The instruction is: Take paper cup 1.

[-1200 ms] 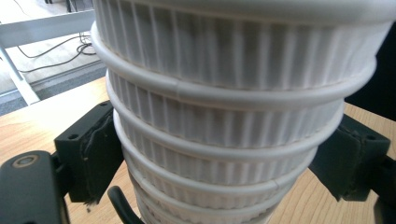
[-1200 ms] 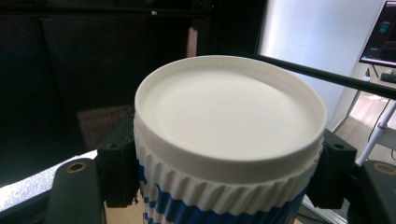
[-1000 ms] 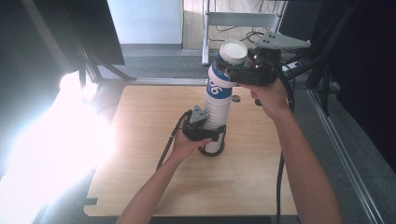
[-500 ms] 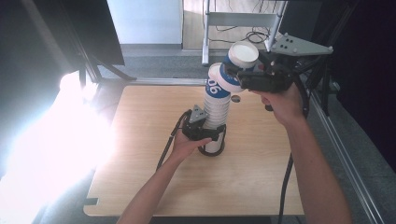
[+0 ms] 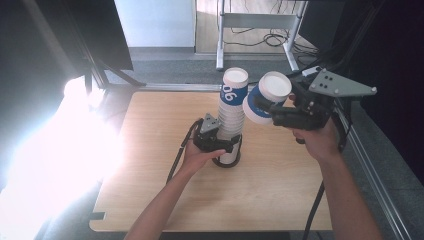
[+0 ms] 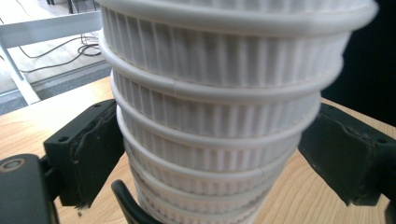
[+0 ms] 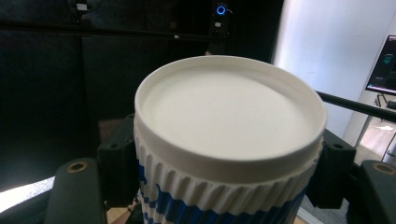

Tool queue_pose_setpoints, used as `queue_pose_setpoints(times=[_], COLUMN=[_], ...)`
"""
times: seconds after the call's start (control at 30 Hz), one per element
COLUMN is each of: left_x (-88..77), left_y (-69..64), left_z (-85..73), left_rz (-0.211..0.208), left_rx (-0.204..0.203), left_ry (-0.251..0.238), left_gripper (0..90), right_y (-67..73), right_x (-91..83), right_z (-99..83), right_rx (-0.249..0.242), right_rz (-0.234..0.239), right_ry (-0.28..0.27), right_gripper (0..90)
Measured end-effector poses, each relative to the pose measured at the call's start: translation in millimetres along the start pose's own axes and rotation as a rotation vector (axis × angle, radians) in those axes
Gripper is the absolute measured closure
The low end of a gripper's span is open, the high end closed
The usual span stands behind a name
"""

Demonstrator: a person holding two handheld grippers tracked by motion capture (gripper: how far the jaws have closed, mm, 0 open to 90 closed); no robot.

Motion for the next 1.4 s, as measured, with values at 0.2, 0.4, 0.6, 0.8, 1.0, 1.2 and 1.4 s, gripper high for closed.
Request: queue_pose_setpoints(times=[0.2, 0.4, 0.6, 0.8, 1.0, 1.2, 1.4], left_x=[-12.2, -22.4, -36.8, -55.8, -67.3, -80.7, -89.8], left_y=[-4.9, -9.1, -12.7, -17.9, -26.2, -36.2, -37.9], left_z=[-1.5, -5.6, -16.4, -40.1, -57.4, -74.8, -84.5], left_rz=[-0.012, -0.004, -0.013, -0.015, -0.028, -0.057, -0.050], left_rx=[0.002, 0.017, 0.010, -0.009, -0.004, -0.021, -0.019], left_ry=[-0.003, -0.015, -0.009, -0.005, 0.006, -0.002, 0.009], left_gripper=[6.8, 6.8, 7.0, 8.1, 8.5, 8.5, 8.8], right_y=[3.7, 3.7, 6.5, 15.2, 23.4, 37.6, 46.3], right_x=[-8.9, -8.0, -4.6, -3.9, 0.1, 3.2, 7.7], right_z=[-27.5, -54.5, -87.7, -128.9, -156.7, -189.4, -209.8], right_rx=[0.015, 0.034, 0.057, 0.092, 0.095, 0.096, 0.102], right_rz=[0.016, 0.019, 0.025, 0.030, 0.021, 0.010, 0.012], right_ry=[0.016, 0.044, 0.069, 0.091, 0.122, 0.154, 0.182], right_gripper=[27.6, 27.6, 27.5, 27.4, 27.3, 27.2, 27.1])
Point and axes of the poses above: each handheld gripper's, and its own axes: x roughly forward along the jaws, z roughly out of its top, y roughly to its left, the point moved 4 cm from there along x, roughly forward along the jaws, and after that the axes turned 9 degrees about -z, right-handed, at the moved point
